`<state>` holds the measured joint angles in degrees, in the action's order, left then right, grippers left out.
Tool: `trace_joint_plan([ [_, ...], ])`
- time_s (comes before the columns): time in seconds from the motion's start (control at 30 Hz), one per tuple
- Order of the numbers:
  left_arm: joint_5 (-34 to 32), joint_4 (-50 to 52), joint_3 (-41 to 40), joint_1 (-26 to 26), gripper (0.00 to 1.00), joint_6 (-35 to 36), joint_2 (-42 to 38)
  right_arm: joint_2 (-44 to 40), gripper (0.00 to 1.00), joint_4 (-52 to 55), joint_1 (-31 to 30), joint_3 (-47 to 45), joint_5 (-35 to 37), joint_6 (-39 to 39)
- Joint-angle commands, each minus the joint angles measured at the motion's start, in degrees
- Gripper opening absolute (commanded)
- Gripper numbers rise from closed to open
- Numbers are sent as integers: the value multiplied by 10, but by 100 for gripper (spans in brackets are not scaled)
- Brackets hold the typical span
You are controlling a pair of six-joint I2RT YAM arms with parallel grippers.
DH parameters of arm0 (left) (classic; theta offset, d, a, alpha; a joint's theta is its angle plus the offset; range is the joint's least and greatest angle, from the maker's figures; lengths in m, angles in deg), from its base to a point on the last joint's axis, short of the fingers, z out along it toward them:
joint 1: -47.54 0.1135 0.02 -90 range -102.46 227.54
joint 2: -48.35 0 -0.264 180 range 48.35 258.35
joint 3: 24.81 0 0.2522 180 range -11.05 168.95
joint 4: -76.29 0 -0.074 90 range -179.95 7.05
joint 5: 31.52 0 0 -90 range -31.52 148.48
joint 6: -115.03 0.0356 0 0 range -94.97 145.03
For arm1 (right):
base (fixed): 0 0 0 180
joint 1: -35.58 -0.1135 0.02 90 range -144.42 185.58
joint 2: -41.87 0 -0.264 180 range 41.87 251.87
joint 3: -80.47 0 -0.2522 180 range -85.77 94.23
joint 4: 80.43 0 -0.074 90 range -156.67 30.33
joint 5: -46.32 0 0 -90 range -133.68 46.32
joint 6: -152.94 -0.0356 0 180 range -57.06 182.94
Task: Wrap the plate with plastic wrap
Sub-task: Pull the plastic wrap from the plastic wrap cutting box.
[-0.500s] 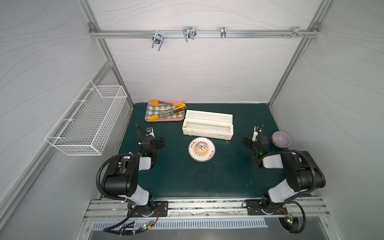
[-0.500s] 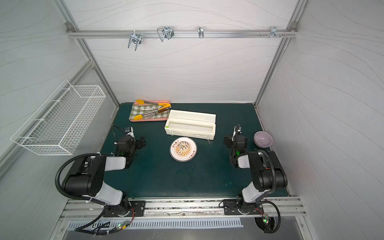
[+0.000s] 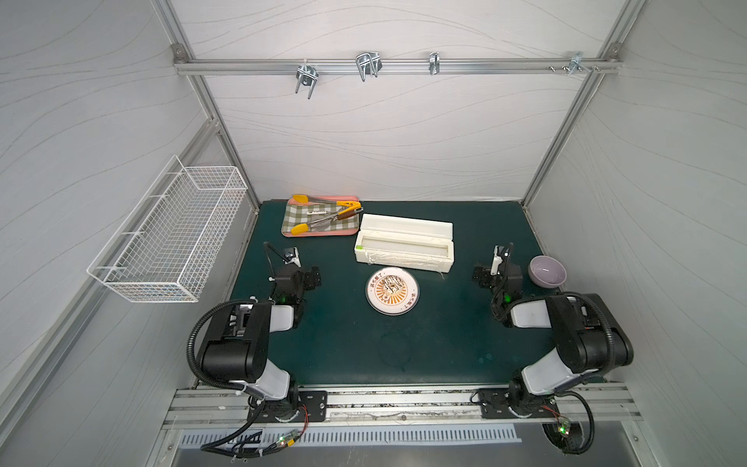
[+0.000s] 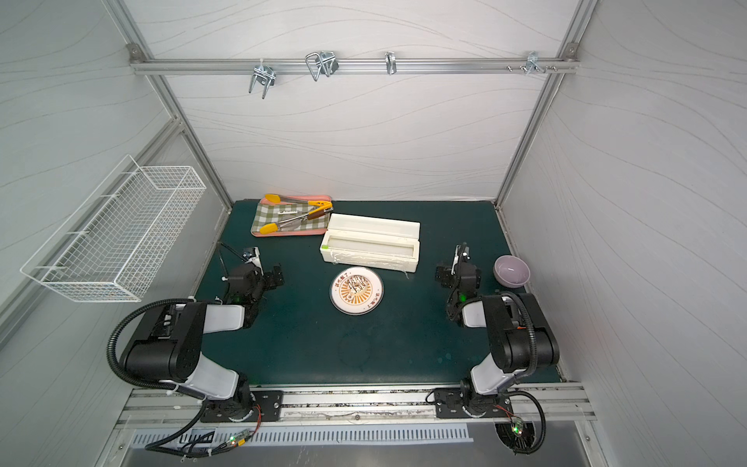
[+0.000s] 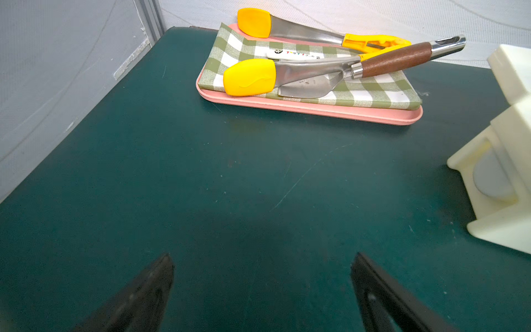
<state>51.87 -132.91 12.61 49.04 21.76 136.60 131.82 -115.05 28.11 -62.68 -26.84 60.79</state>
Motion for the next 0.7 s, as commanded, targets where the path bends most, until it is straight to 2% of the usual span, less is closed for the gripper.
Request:
trace_joint_plan([
  [0.0,6,-17,16,4,98,4,0,4,99,-7,2,8,-1,0],
  [0.1,-2,-17,16,3,98,5,-2,3,99,-12,2,5,-2,0],
  [0.17,-102,-5,19,-16,98,-10,-16,-2,99,-13,3,2,2,0],
  [0.27,-144,109,67,-51,98,17,-58,-23,99,-55,0,-29,-20,9],
  [0.3,-176,129,77,-69,98,28,-71,-36,99,-58,-12,-34,-6,21],
  [0.33,-217,161,89,-93,98,29,-90,-68,99,-29,-39,-30,46,36],
  [0.4,-239,227,107,-125,98,18,-132,-142,99,75,-86,-2,127,46],
  [0.43,-245,267,117,-139,98,6,-157,-185,99,173,-99,26,150,15],
  [0.5,-245,337,136,-152,98,-42,-207,-251,99,436,-102,116,149,-124],
  [0.53,-243,368,146,-152,98,-77,-226,-266,99,531,-97,152,137,-181],
  [0.6,-244,441,163,-151,98,-170,-257,-275,99,649,-80,191,66,-299],
  [0.63,-238,462,167,-151,98,-207,-266,-276,99,654,-66,190,6,-319],
  [0.67,-235,490,170,-151,98,-266,-275,-276,99,634,-40,181,-92,-318],
])
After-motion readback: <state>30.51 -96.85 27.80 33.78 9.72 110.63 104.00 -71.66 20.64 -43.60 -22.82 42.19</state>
